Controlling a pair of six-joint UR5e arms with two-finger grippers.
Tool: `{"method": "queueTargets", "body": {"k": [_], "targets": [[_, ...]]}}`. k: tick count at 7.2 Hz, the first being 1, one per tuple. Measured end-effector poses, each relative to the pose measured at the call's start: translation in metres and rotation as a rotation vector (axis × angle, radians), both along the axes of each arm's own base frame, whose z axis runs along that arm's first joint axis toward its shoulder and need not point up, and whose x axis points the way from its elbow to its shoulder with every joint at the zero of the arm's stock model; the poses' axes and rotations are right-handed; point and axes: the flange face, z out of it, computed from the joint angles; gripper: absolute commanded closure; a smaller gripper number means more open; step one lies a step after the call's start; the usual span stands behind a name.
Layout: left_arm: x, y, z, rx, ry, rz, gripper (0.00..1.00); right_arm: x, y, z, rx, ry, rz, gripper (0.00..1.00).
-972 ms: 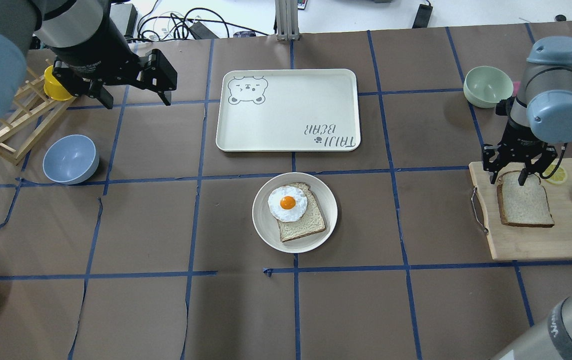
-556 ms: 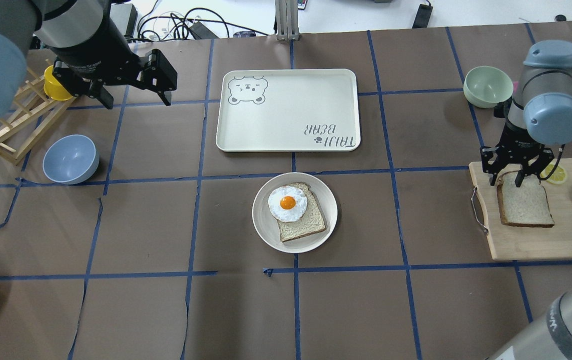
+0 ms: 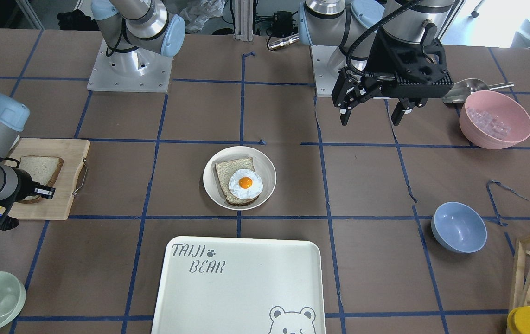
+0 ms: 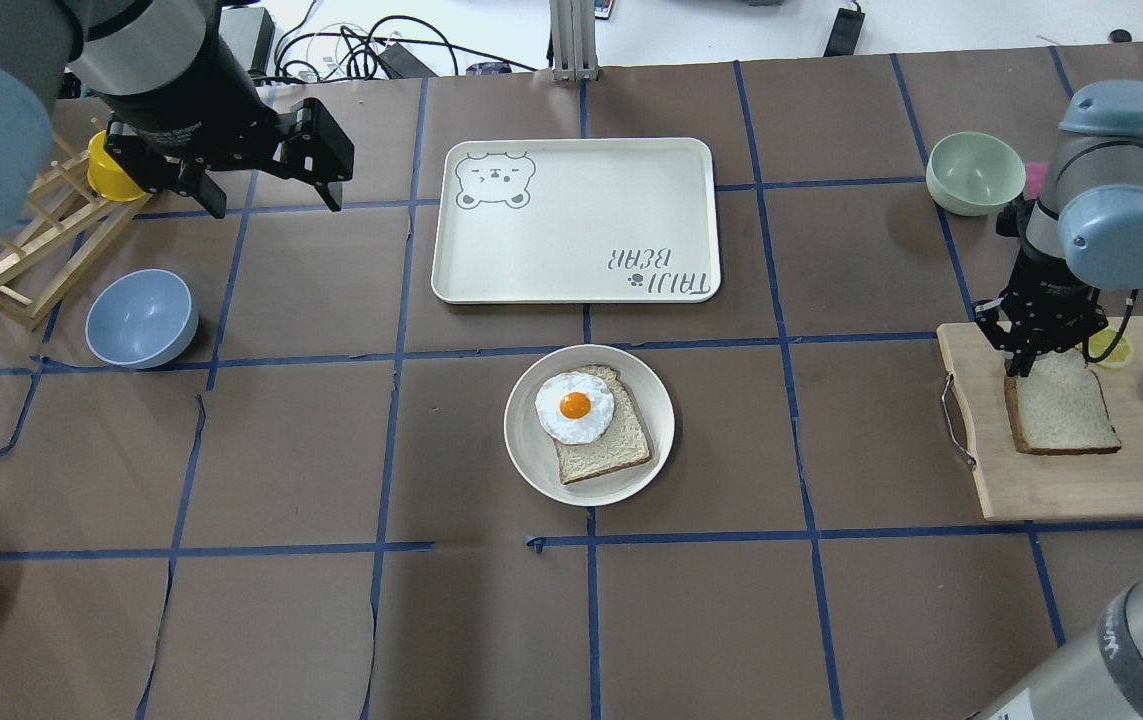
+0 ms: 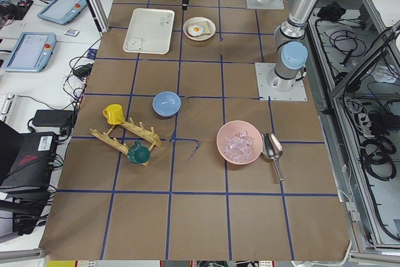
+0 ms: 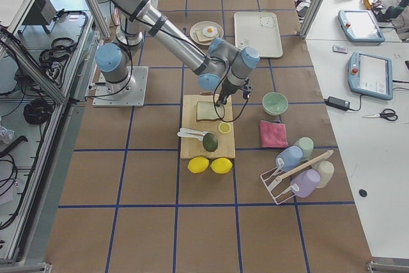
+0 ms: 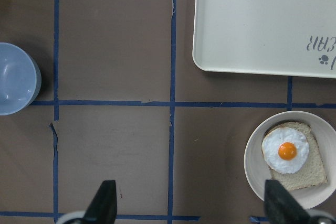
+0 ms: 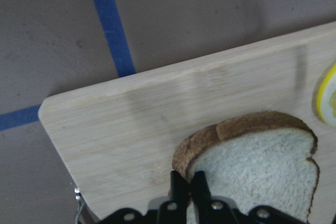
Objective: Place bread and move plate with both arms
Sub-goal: 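Lower the right gripper and pinch the bread slice's edge, then lift the bread slice and carry it toward the white plate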
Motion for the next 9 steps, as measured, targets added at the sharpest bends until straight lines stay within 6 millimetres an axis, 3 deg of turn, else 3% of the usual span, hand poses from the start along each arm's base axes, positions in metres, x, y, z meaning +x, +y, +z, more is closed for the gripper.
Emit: {"method": "queueTargets", "body": {"k": [4,9], "targets": [[0.000,0.000,0.000,0.000,-0.001,0.000,0.00,0.006,0.008,0.029,0.025,-0.024,0.003,1.00],[0.000,0.000,0.000,0.000,-0.001,0.000,0.00,0.025,-0.007,0.095,0.074,-0.071,-0.027,1.00]]}}
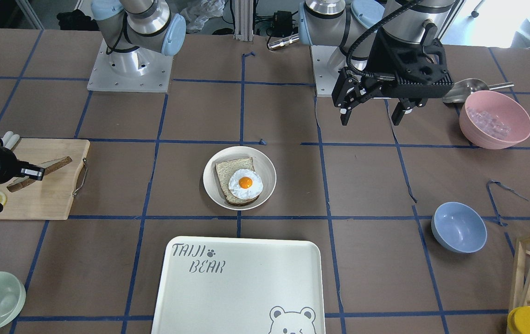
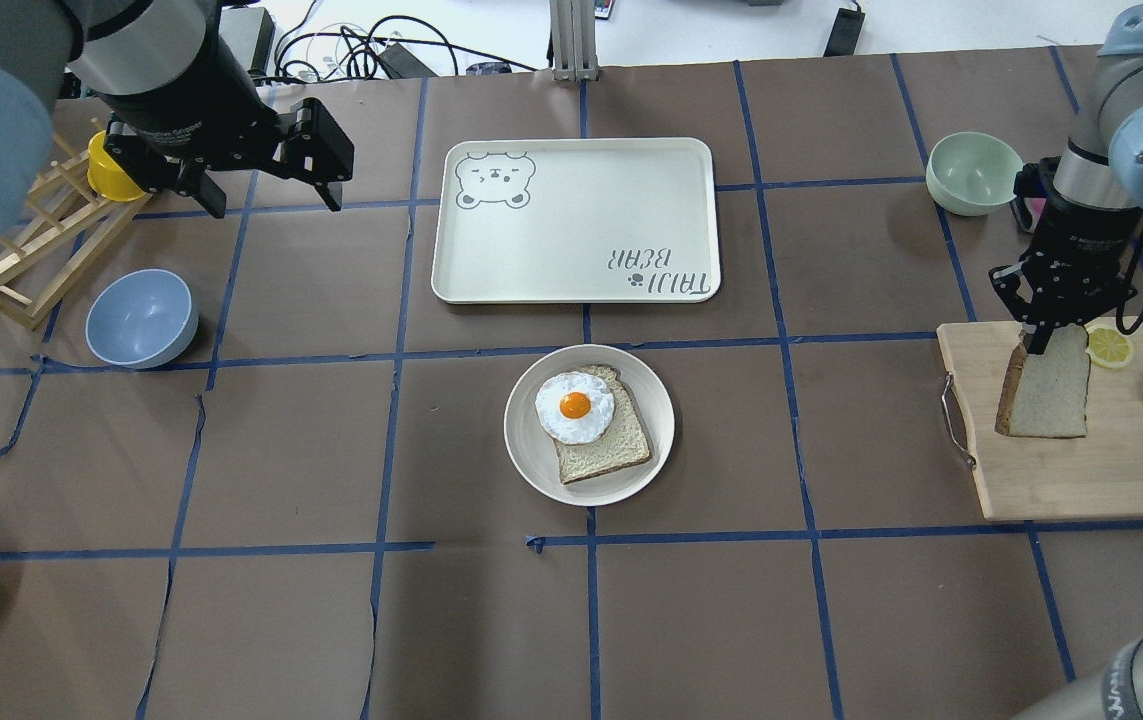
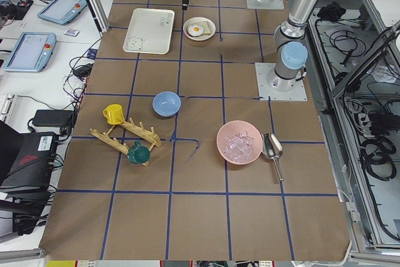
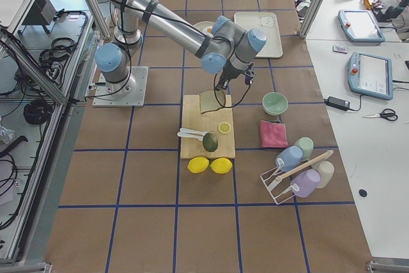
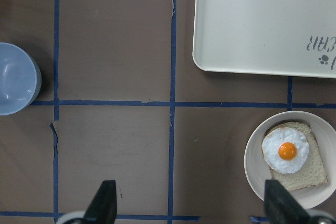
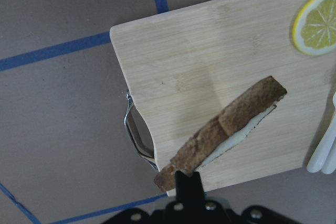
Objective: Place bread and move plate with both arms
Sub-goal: 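Lift the bread slice and carry it toward the white plate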
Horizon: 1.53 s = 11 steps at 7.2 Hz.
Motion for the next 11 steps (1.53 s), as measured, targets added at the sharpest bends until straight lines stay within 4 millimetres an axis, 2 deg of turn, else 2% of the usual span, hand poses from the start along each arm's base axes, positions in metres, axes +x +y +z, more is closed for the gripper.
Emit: {"method": "queueTargets", "body": {"k": [3,5,7,9,11], "targets": [[0.000,0.000,0.000,0.000,0.000,0.000,0.00,0.032,-0.001,0.025,0.028,0.012,-0.007,1.00],[0.000,0.000,0.000,0.000,0.001,0.000,0.00,0.047,0.005,0.038,0.028,0.009,-0.027,1.00],[0.000,0.000,0.000,0.000,0.001,0.000,0.00,0.073,0.012,0.054,0.025,0.014,-0.043,1.00],[0.000,0.000,0.000,0.000,0.001,0.000,0.00,0.114,0.021,0.067,0.019,0.033,-0.074,1.00],[0.000,0.000,0.000,0.000,0.001,0.000,0.00,0.171,0.028,0.071,0.014,0.031,-0.151,1.00]]}}
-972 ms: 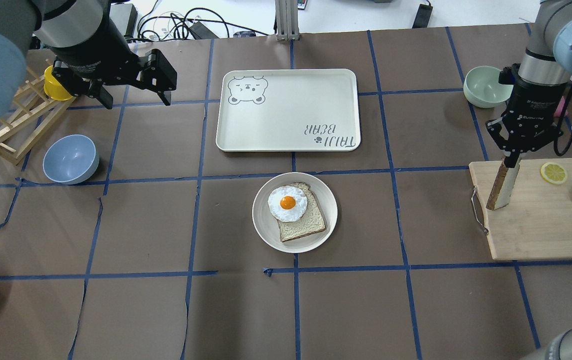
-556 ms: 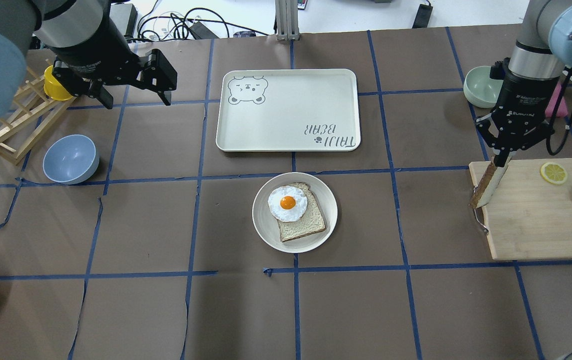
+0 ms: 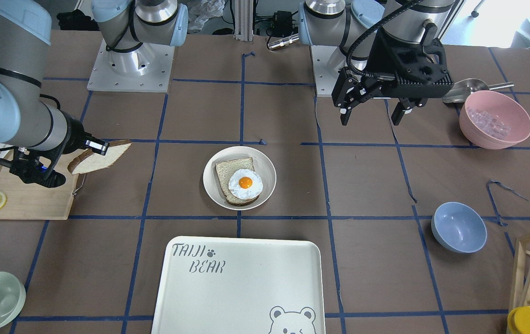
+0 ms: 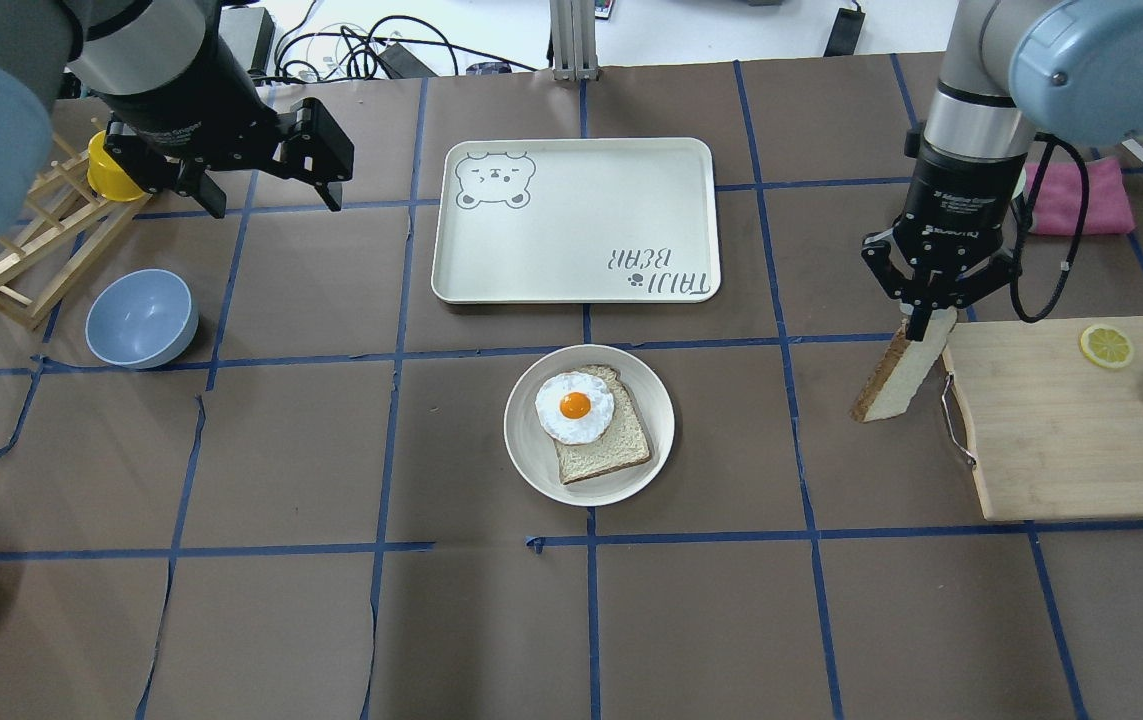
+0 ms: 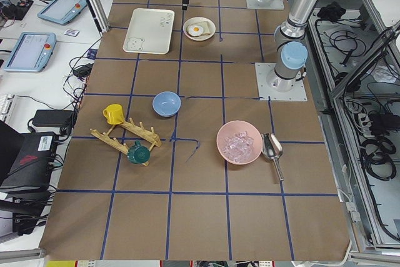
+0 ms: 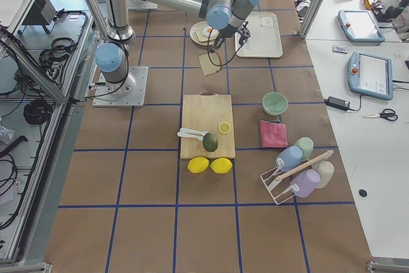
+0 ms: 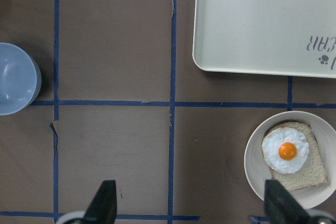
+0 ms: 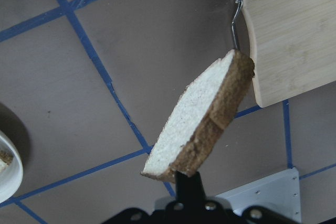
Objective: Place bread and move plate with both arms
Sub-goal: 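Lift the bread slice and carry it toward the white plate, then lower the bread slice onto the egg toast and release it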
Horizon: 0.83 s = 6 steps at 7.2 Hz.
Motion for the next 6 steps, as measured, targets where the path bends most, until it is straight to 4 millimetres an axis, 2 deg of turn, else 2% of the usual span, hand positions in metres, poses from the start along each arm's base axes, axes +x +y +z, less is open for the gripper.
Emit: {"method": "queueTargets", "body": {"k": [4,6], "targets": [[0.000,0.000,0.000,0.000,-0.001,0.000,0.00,0.144,0.024,0.027,-0.007,-0.038,-0.212,1.00],[0.000,0.000,0.000,0.000,-0.001,0.000,0.00,0.187,0.036,0.028,0.031,-0.083,-0.298,1.00]]}}
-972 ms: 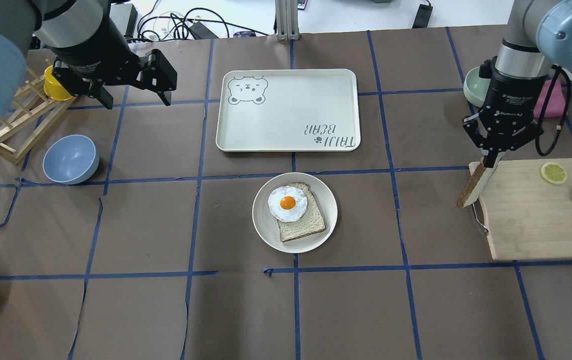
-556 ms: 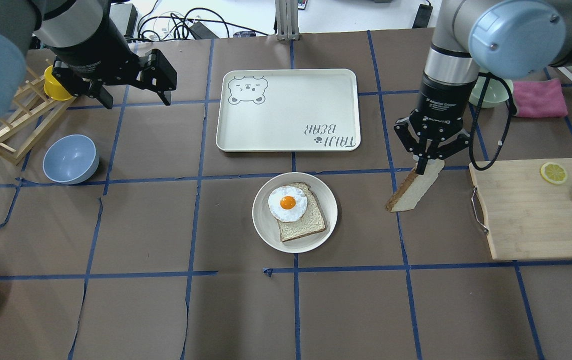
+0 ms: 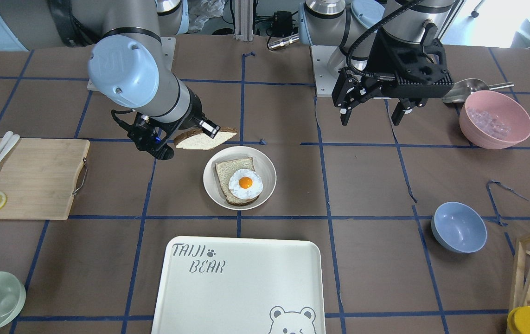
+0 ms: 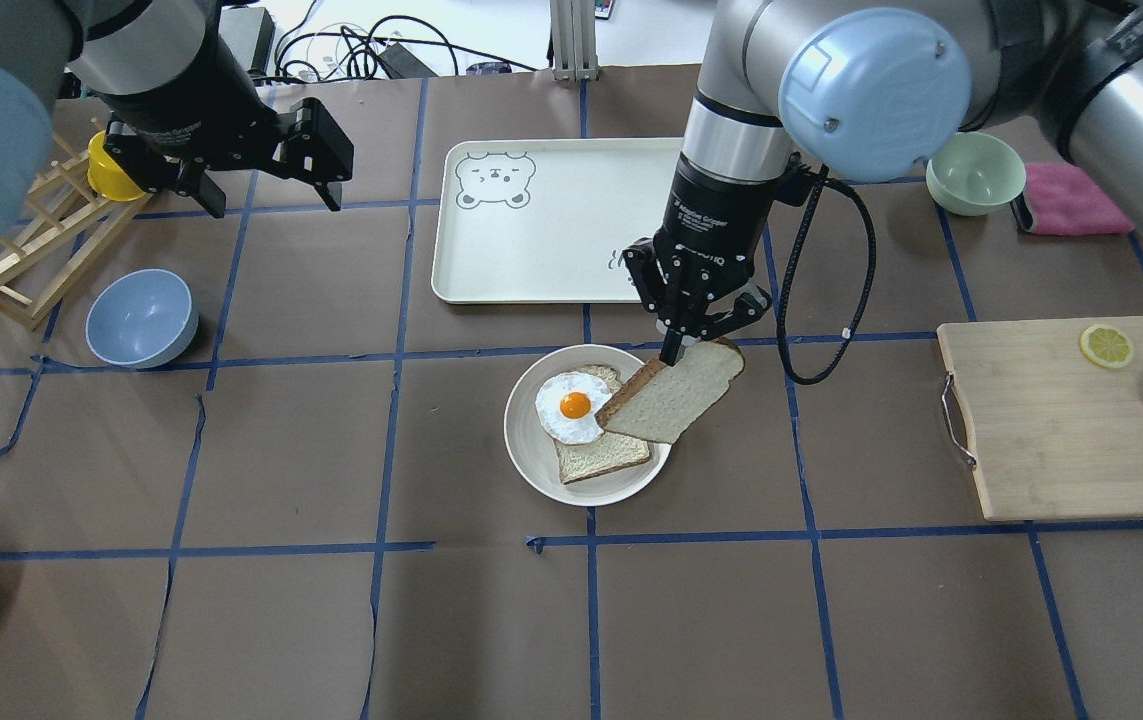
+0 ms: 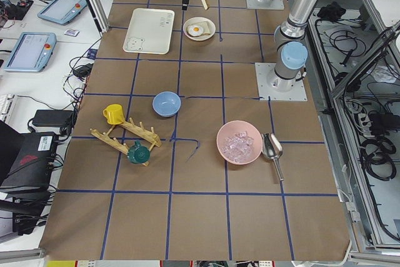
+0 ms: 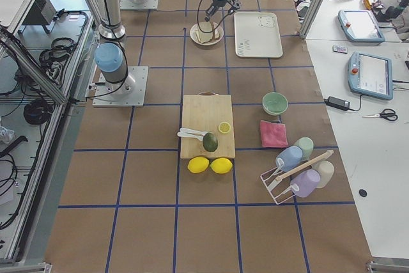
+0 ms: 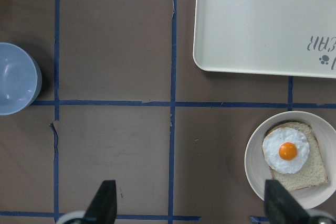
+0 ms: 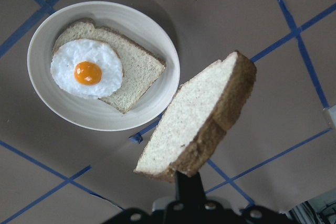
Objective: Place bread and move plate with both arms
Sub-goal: 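Lower the bread slice onto the egg toast and release it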
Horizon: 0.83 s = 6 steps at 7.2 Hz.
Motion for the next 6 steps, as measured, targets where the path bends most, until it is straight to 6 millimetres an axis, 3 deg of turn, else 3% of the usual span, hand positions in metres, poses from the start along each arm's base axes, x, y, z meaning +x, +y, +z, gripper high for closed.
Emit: {"method": "queueTargets", "body": {"k": [3,6], "targets": [[0.000,0.000,0.000,0.000,0.000,0.000,0.00,0.022,0.005,-0.025,0.074,-0.033,-0.052,1.00],[0.000,0.000,0.001,-0.001,0.000,0.001,0.00,0.031,-0.008,-0.053,0.080,-0.069,-0.078,1.00]]}}
